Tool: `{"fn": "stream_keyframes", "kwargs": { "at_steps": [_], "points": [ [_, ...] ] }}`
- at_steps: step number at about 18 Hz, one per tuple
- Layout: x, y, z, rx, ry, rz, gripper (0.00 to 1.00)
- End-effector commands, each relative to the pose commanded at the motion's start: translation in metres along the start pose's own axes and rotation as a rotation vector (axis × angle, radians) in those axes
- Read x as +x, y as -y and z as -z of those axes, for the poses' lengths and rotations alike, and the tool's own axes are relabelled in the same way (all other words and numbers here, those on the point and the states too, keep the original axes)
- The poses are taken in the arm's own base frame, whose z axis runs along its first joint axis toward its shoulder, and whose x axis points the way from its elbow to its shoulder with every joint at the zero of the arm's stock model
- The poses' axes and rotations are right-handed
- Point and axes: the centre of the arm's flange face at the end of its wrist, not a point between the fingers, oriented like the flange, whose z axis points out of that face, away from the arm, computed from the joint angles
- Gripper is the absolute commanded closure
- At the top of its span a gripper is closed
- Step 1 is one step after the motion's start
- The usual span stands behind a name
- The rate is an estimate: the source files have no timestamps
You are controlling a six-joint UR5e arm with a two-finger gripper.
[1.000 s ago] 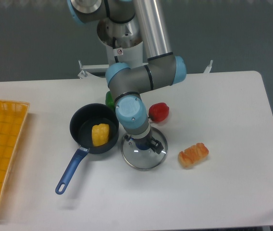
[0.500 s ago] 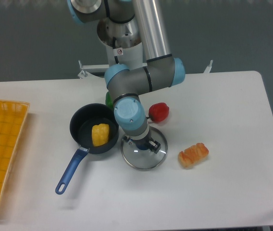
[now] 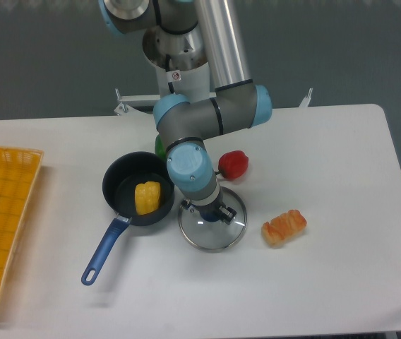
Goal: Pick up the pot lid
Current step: 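Close the gripper around the blue knob, then lift the glass lid by its knob off the table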
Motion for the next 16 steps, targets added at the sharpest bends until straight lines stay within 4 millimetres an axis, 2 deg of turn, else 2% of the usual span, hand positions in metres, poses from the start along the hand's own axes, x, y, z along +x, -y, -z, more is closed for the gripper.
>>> {"fn": "stream_keyframes", "kwargs": {
  "at_steps": [4, 6, 10, 13, 16],
  "points": [
    [-0.005, 0.0, 0.007, 0.012, 0.009, 0.003, 0.53],
    [-0.005, 0.0, 0.007, 0.012, 0.009, 0.006, 0.65],
    [-0.007, -0.002, 0.013, 0.02, 0.016, 0.006, 0.65],
    [-0.011, -0.002, 0.023, 0.042, 0.024, 0.014, 0.65],
    [-0.02, -0.007, 0.045, 0.108, 0.027, 0.036, 0.65]
  ]
}}
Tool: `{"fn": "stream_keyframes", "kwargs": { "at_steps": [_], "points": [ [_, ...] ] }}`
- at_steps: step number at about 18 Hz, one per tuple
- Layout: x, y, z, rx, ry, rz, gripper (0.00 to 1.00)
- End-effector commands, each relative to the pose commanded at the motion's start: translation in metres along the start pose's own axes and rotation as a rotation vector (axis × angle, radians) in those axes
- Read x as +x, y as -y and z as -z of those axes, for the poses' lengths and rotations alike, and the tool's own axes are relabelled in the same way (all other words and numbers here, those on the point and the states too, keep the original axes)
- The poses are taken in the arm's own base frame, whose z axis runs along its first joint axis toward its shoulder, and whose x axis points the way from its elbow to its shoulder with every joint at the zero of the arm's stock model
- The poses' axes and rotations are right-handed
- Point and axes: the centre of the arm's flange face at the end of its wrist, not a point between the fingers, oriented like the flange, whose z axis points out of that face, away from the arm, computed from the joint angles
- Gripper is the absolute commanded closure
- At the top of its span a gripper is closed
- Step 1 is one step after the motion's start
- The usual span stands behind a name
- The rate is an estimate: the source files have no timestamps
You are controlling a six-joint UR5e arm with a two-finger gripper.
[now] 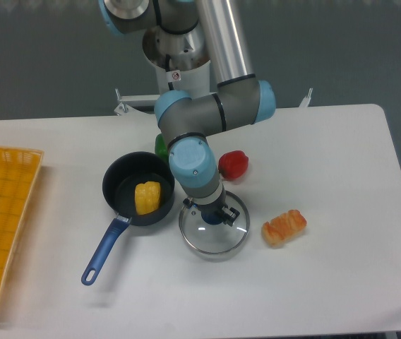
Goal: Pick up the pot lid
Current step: 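Lift the glass lid by its knob off the table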
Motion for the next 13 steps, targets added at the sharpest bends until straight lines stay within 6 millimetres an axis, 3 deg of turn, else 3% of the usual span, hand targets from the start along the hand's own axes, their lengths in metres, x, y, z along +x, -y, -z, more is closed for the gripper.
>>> {"fn": "stream_keyframes", "kwargs": {
  "at_steps": [4, 13],
  "points": [
    [-0.008, -0.005, 0.019, 0.041, 0.013, 0.014, 0.65],
    [-0.01, -0.019, 0.029, 0.016, -0.005, 0.021, 0.65]
  ]
}}
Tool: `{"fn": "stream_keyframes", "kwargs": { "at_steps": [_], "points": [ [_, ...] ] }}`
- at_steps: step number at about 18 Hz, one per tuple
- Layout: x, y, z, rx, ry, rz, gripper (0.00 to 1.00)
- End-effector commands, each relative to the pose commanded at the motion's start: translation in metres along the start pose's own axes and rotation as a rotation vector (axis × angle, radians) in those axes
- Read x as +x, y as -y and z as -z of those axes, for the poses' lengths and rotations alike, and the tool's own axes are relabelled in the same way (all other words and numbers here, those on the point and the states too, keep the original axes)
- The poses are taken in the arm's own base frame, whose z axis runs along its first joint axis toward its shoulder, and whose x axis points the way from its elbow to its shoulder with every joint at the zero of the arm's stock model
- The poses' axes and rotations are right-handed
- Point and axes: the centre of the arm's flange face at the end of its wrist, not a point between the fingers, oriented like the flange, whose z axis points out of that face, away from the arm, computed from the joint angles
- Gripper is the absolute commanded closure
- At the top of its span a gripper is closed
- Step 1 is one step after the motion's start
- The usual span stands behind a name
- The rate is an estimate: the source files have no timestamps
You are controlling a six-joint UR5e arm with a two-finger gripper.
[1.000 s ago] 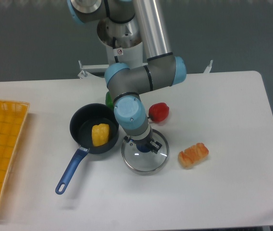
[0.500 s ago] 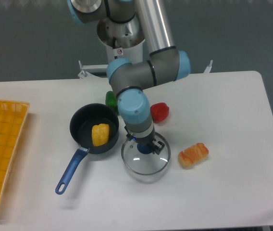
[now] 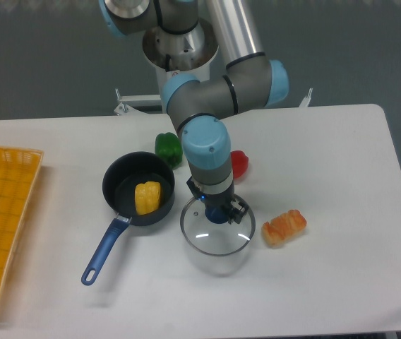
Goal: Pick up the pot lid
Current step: 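Lift the glass lid by its knob off the table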
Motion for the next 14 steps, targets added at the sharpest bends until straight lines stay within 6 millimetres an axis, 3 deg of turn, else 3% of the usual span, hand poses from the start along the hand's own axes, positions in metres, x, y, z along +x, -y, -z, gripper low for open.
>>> {"fn": "stream_keyframes", "kwargs": {
  "at_steps": [14],
  "points": [
    [0.0012, -0.0008, 0.0036, -0.016, -0.013, -0.007, 0.64]
  ]
}}
